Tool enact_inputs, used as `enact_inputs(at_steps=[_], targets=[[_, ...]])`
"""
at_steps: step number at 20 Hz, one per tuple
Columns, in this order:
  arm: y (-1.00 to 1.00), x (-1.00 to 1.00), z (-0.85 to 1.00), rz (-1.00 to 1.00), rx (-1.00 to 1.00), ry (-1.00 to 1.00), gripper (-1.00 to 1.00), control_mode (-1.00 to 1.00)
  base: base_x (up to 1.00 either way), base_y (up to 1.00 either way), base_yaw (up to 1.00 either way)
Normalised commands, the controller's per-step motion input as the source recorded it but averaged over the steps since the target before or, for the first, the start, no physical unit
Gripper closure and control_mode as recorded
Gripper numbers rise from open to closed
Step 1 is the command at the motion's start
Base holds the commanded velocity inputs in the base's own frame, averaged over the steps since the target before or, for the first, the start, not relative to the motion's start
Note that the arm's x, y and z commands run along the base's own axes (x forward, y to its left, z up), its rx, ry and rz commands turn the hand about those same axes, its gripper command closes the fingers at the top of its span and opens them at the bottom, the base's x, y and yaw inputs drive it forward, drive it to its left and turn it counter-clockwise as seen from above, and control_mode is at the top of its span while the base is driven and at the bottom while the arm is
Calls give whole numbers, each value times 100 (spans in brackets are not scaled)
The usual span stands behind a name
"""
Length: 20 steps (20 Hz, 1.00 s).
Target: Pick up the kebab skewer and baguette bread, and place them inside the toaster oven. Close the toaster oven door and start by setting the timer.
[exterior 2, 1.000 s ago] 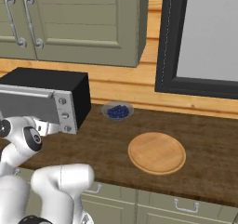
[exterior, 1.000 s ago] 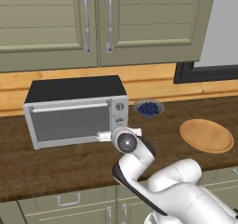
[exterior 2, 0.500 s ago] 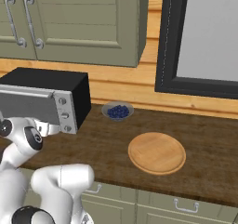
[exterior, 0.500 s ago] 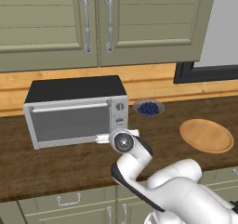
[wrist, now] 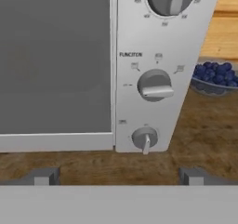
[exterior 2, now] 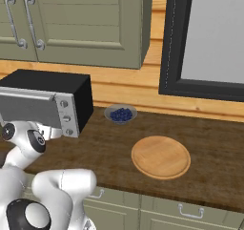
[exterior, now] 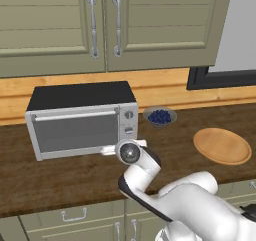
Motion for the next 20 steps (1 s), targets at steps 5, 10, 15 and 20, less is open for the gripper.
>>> enact_inputs(at_steps=[5, 10, 15, 20], targets=[[-28, 10, -56, 2, 5, -15, -100, -100, 0, 0, 0], [-34, 14, -42, 2, 8, -15, -100, -100, 0, 0, 0], [-40, 11, -24, 2, 10, -5, -100, -100, 0, 0, 0], [-66, 0, -19, 5, 3, -1, -100, -100, 0, 0, 0]])
